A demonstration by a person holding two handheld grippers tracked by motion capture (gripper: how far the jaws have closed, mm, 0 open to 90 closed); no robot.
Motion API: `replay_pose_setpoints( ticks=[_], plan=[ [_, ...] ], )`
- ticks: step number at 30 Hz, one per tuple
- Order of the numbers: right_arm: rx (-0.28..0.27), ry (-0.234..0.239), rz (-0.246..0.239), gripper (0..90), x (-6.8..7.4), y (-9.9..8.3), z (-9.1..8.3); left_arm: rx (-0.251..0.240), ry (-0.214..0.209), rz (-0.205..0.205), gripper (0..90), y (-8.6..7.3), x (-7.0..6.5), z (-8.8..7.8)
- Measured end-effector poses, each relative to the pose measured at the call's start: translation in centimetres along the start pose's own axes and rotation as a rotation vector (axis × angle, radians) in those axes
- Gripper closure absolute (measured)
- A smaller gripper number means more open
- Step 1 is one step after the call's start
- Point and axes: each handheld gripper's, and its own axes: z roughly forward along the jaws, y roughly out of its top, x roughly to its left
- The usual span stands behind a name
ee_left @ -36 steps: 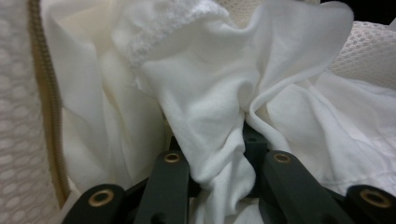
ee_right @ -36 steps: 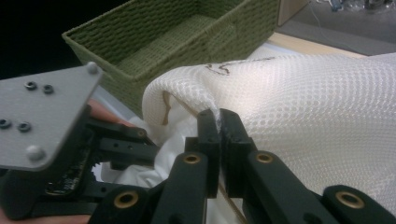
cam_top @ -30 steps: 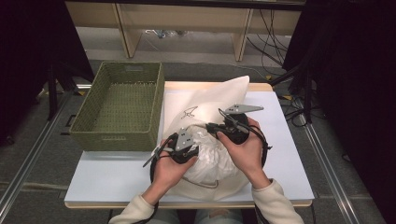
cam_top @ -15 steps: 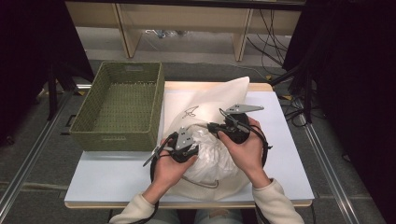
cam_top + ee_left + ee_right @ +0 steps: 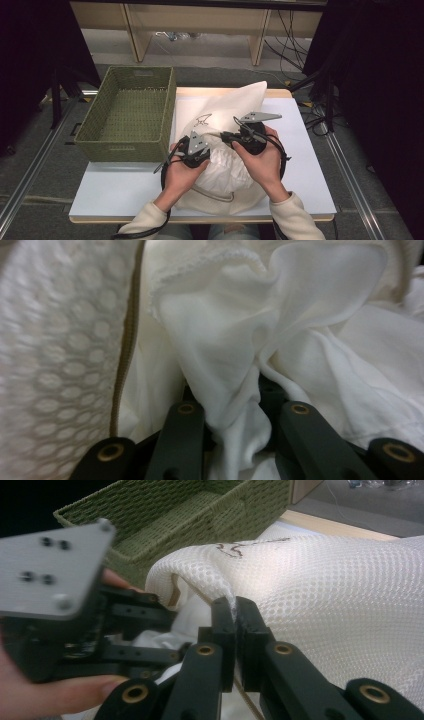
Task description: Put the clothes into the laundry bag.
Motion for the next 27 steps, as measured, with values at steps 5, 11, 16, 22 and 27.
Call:
replay_pose_setpoints(
  ticks=[5,11,16,22,27],
  plan=[
    [0.012,0.007,0.001,88.7,-0.3,-0.1,0.1,-0.018,0.000,-0.004,76.0,0.2,-0.3,-0.2],
    [0.006,-0.013,0.031,88.7,-0.4,-0.1,0.0,-0.064,-0.041,-0.018,56.8,-0.1,-0.1,-2.0],
    [0.007,-0.013,0.009,88.6,-0.9,-0.1,0.0,-0.098,-0.049,-0.022,39.3,0.0,0.1,-5.6],
    [0.000,-0.010,0.012,88.6,-1.0,-0.1,0.1,-0.100,-0.131,-0.038,31.1,0.1,-1.2,-7.8],
    [0.016,-0.015,0.030,88.6,-0.9,-0.1,-0.1,-0.003,-0.102,0.068,25.8,-0.7,-3.5,-4.9]
  ],
)
